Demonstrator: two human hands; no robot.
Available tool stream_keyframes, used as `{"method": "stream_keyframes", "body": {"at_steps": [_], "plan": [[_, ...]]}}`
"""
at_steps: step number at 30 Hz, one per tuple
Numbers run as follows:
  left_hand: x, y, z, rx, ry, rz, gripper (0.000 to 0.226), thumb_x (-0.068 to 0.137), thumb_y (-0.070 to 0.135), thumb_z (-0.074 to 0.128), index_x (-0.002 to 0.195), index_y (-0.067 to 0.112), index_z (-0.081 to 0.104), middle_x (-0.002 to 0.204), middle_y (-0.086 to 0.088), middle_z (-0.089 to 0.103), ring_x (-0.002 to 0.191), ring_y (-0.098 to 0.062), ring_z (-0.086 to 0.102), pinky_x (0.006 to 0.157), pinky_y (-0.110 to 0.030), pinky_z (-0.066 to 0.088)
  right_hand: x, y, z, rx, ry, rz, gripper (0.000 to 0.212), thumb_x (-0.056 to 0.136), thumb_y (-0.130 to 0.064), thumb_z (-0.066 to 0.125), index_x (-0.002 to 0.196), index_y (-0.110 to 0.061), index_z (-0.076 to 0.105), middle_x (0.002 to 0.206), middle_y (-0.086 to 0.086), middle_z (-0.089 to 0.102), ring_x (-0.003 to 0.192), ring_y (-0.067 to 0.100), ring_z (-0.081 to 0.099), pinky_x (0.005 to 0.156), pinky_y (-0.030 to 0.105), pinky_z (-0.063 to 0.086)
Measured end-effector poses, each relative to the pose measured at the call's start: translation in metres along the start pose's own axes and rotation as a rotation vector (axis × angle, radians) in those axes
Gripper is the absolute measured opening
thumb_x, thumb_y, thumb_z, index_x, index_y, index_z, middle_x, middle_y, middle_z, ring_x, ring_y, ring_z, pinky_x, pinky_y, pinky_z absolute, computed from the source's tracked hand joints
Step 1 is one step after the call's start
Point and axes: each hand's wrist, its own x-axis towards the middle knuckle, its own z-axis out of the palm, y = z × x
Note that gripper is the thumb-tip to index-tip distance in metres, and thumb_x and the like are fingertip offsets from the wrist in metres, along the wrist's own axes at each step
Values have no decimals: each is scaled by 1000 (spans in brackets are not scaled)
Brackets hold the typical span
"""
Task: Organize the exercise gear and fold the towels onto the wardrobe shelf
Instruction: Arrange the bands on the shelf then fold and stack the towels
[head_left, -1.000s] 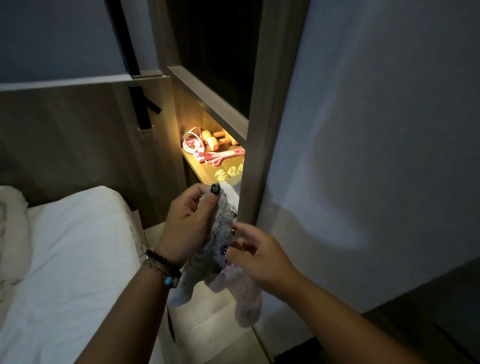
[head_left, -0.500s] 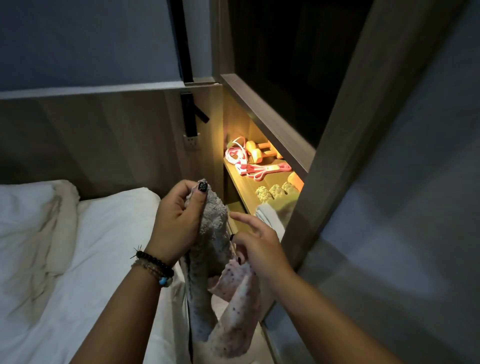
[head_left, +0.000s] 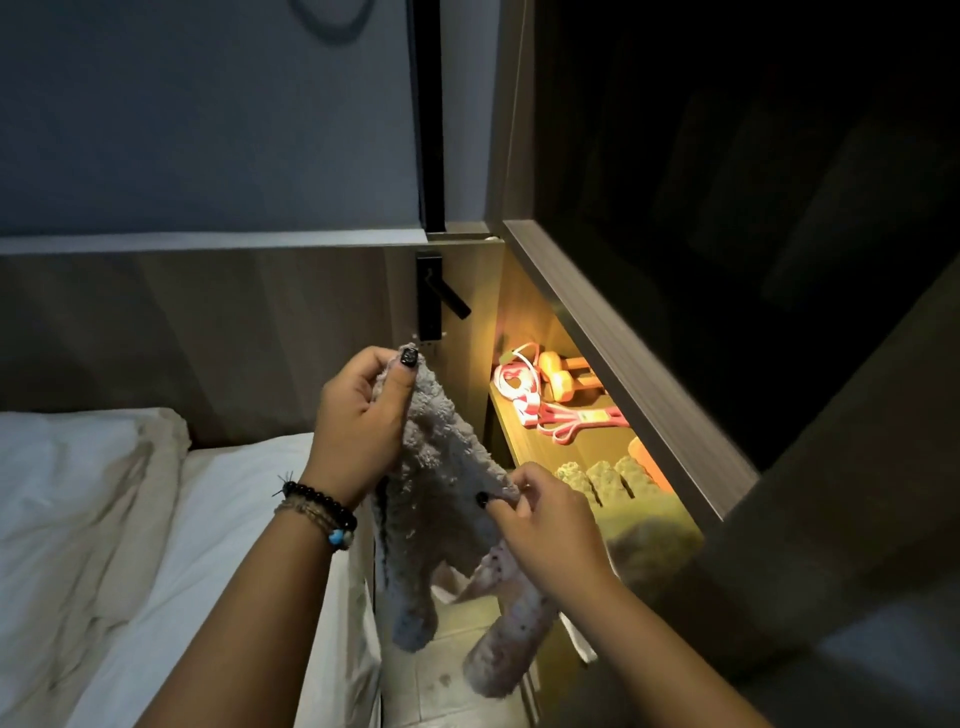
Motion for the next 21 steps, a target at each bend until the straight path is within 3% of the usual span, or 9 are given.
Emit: {"method": "stream_keyframes", "body": {"at_steps": [2,4,8,12,16,21], "plan": [[22,-12,-12,-28,51,-11,21,97,25,56,77,21,58,70,-4,57,65,-19,50,61,-33,41,17,-6,1,-71,56,0,11,90,-37,62,88,-30,54,75,-17,57,67,2,55,53,14,38],[44,-26,-24,-38,72,-33,21,94,33,56,77,22,61,73,-14,55,67,-24,47,62,-39,40,36,-14,1,-157,115,-23,13,90,-41,61,87,-31,54,74,-16,56,67,4,54,55,20,41],[89,-42,-42,-23,114,-82,22,98,21,54,77,21,60,73,-12,56,68,-22,48,63,-39,41,71,-28,-3,-533,72,-113,14,94,-44,51,98,-32,45,103,-10,51,82,9,53,68,22,42],[131,-55,-47,-17,110,-72,21,96,16,57,76,20,61,75,-11,58,67,-19,50,61,-33,43,104,-29,-4,-569,67,-34,22,97,-46,41,106,-28,51,121,-6,45,93,10,55,75,24,46],[155,-68,-36,-14,96,-78,22,93,14,61,73,22,63,75,3,61,69,-3,54,67,-21,47,131,-29,-9,-375,93,101,25,95,-41,44,81,-21,52,87,-7,58,74,11,53,61,30,42],[166,-87,-18,69,-107,-119,15,88,11,67,77,20,72,81,2,69,73,-5,61,74,-25,50,155,-30,-11,-269,177,145,18,93,-40,50,82,-27,46,72,-8,56,66,12,54,54,26,35]]}}
